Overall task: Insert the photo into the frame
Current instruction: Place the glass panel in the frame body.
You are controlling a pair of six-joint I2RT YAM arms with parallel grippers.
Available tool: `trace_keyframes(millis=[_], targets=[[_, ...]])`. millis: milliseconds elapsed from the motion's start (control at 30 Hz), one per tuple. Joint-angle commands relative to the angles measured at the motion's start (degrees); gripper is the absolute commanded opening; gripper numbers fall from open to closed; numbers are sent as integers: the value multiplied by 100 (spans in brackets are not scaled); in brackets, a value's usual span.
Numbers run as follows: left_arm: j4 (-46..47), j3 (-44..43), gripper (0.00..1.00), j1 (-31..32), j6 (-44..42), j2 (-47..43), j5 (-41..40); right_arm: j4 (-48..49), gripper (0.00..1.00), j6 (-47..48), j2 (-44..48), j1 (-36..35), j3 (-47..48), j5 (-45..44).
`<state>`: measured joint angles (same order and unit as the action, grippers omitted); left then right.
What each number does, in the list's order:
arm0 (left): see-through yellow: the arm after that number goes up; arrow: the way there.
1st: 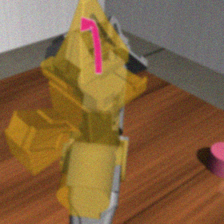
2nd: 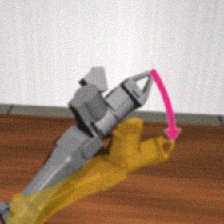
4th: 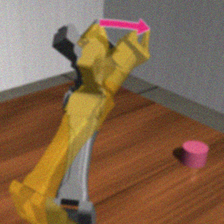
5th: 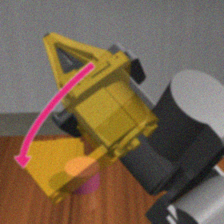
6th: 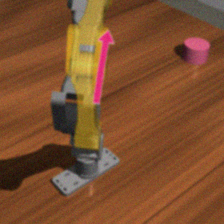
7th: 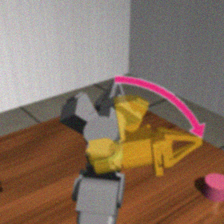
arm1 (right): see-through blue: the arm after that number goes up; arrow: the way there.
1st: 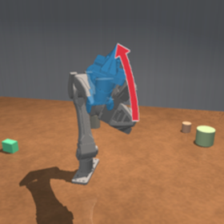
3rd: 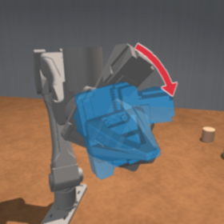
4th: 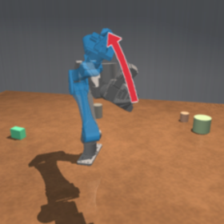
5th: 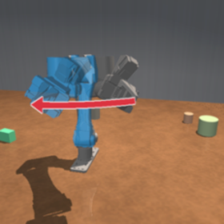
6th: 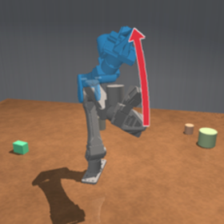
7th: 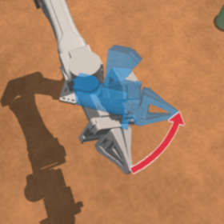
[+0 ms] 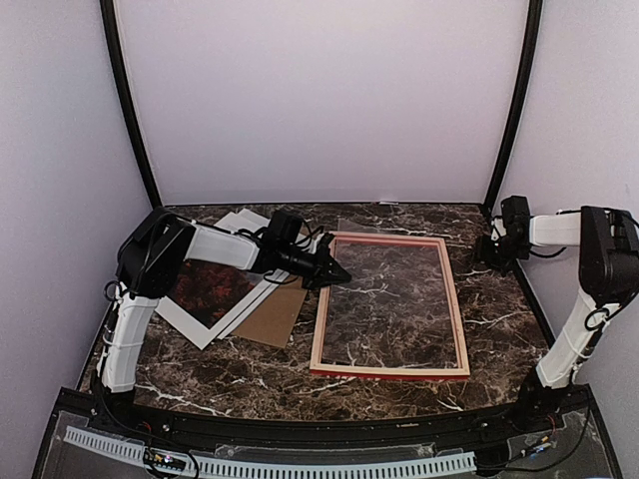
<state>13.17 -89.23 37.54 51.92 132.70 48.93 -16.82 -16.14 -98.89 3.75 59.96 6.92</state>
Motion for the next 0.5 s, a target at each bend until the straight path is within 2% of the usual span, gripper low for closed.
trace_keyframes(millis=[0,467], targets=[[101,-122,0,62,105,-141,196,58,59,50,-88,-40,-11,60],[-181,-166,0,78,-115,-166,290,56,59,58,-161,-54,-20,88]])
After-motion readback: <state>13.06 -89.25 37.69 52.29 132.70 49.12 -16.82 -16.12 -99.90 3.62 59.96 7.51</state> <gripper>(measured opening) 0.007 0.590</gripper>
